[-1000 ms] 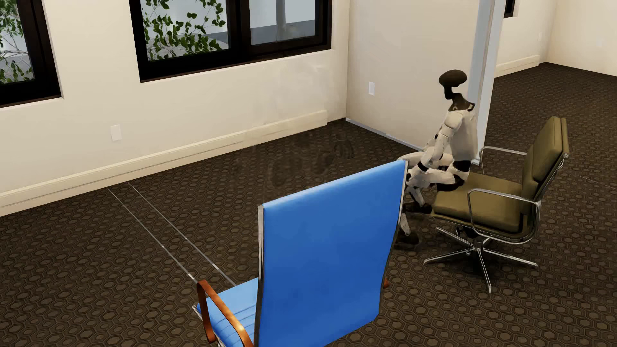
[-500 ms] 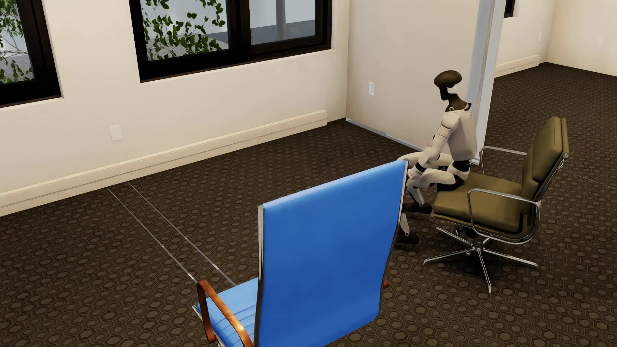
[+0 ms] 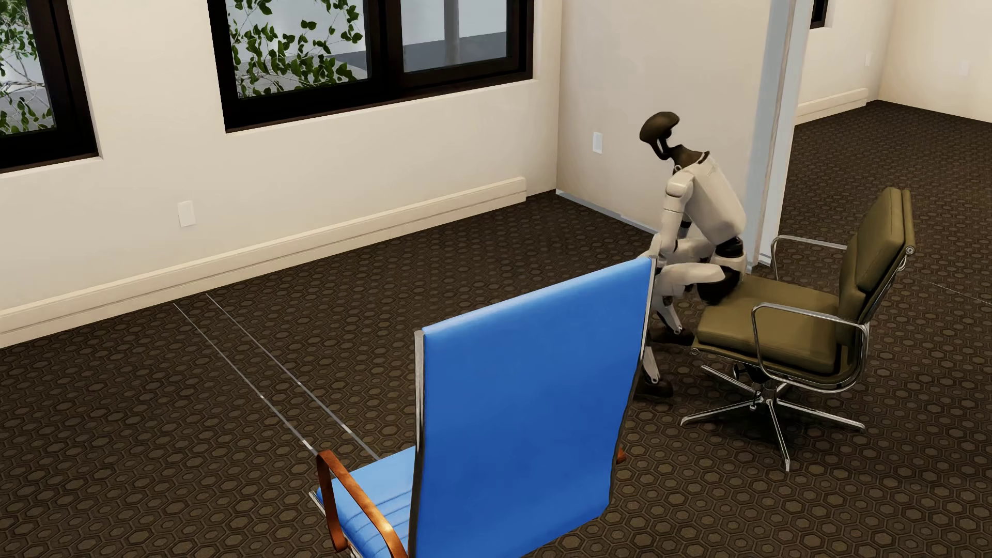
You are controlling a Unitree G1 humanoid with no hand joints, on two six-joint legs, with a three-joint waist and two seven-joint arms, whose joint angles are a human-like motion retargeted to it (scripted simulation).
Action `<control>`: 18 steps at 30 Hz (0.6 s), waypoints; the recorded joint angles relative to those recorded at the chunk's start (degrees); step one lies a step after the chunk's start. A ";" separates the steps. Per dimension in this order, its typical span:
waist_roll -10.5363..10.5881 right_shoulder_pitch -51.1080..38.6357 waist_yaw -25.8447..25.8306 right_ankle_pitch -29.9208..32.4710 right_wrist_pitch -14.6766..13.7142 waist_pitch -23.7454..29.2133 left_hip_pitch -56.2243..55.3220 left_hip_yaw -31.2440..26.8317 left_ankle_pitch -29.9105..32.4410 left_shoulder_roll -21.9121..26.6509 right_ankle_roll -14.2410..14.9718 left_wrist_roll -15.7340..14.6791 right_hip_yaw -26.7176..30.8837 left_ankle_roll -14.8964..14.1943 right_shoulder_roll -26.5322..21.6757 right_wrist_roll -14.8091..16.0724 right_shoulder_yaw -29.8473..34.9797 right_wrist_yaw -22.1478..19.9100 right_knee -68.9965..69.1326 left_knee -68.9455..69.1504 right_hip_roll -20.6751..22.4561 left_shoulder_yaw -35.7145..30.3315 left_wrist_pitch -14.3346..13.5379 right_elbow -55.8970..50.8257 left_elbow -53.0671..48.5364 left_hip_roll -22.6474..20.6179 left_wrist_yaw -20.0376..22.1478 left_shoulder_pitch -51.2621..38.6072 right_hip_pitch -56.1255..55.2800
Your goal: Rise from the dark chair
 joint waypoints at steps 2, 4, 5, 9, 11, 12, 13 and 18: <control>0.36 3.40 -0.08 0.06 -0.55 -2.12 4.85 1.02 0.21 0.05 -0.49 0.16 -1.03 0.52 0.15 0.48 -0.92 -0.78 -6.31 -6.26 -0.25 0.58 0.02 -1.11 0.03 -0.05 0.21 2.95 5.25; 0.61 7.98 0.00 0.47 -0.58 -4.72 10.91 2.24 1.03 0.13 -1.17 0.87 -2.36 1.50 0.17 -0.58 -2.34 -0.30 -13.90 -13.87 -0.59 1.60 -0.01 -1.58 -0.19 -0.23 -0.09 6.27 11.82; 0.47 10.45 0.03 0.77 -0.40 -6.23 14.51 2.89 1.47 0.27 -1.23 0.95 -3.23 1.57 0.28 -1.00 -3.02 -0.12 -18.17 -18.40 -0.86 2.31 -0.01 -1.25 -0.15 -0.35 -0.12 8.03 15.45; 0.81 21.85 -0.16 1.30 -0.07 -13.76 31.62 4.70 5.89 2.30 -1.79 3.23 -5.80 0.14 0.32 -3.52 -5.19 2.59 -39.36 -40.04 0.19 5.87 0.26 -1.03 -1.16 0.06 -1.73 18.05 33.65; 1.52 27.37 -0.47 4.95 -0.59 -17.13 39.96 5.41 13.31 3.55 -1.96 4.30 -6.60 -1.52 -0.30 -4.55 -6.28 3.93 -50.82 -50.47 0.89 7.02 0.25 -1.79 -1.33 0.47 -2.84 23.05 43.74; 1.66 29.68 -0.38 8.84 -0.75 -18.81 42.34 5.66 15.76 4.09 -1.74 5.08 -7.44 -2.77 -0.58 -4.53 -7.71 4.80 -56.72 -52.62 0.56 7.43 0.27 -1.93 -1.29 0.95 -3.98 24.96 48.29; 1.67 31.46 0.02 10.48 -0.95 -20.22 43.26 5.96 17.85 4.46 -1.28 5.51 -8.55 -5.79 -0.80 -4.08 -9.40 4.74 -61.78 -52.56 0.02 7.91 0.37 -1.63 -1.00 1.64 -4.96 26.01 52.51; 0.79 36.02 2.07 11.94 -0.15 -24.48 45.61 8.46 20.63 4.79 1.33 5.13 -14.74 -8.78 -1.82 -3.70 -13.41 4.41 -78.49 -58.59 -3.09 10.67 0.70 2.27 -0.04 5.20 -5.13 28.36 70.28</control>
